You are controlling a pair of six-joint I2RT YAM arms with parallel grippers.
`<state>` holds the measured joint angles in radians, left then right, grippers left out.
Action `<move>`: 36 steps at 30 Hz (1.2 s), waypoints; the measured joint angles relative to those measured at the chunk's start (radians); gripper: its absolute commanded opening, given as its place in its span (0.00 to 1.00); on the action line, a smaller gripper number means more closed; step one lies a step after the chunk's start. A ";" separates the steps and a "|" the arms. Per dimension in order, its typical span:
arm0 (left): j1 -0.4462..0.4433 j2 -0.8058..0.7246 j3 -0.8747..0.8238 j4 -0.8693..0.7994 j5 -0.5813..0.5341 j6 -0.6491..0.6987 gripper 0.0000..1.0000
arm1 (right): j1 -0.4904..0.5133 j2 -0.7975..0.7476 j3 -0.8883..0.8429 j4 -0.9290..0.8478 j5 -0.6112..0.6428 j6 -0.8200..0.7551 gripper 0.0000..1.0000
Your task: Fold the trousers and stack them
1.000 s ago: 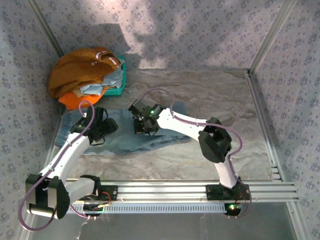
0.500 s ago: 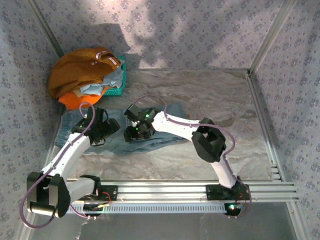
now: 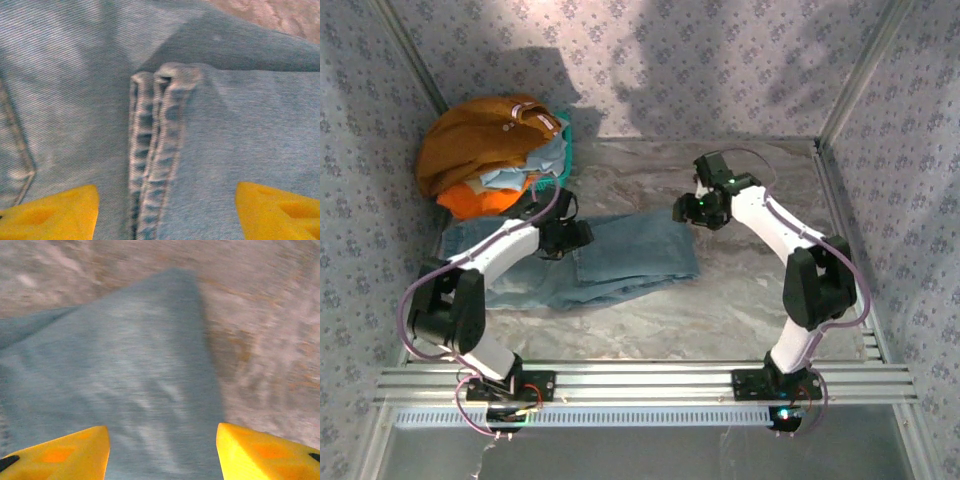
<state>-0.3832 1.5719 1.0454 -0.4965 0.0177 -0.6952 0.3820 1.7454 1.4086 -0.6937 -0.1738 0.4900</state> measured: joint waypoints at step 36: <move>-0.001 0.065 -0.120 0.103 -0.010 0.019 0.83 | -0.107 0.108 -0.202 0.122 -0.348 -0.113 0.00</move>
<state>-0.3840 1.6367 0.9253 -0.3939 0.0082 -0.6765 0.2752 1.8530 1.2064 -0.5716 -0.5217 0.3767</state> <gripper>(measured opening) 0.736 0.066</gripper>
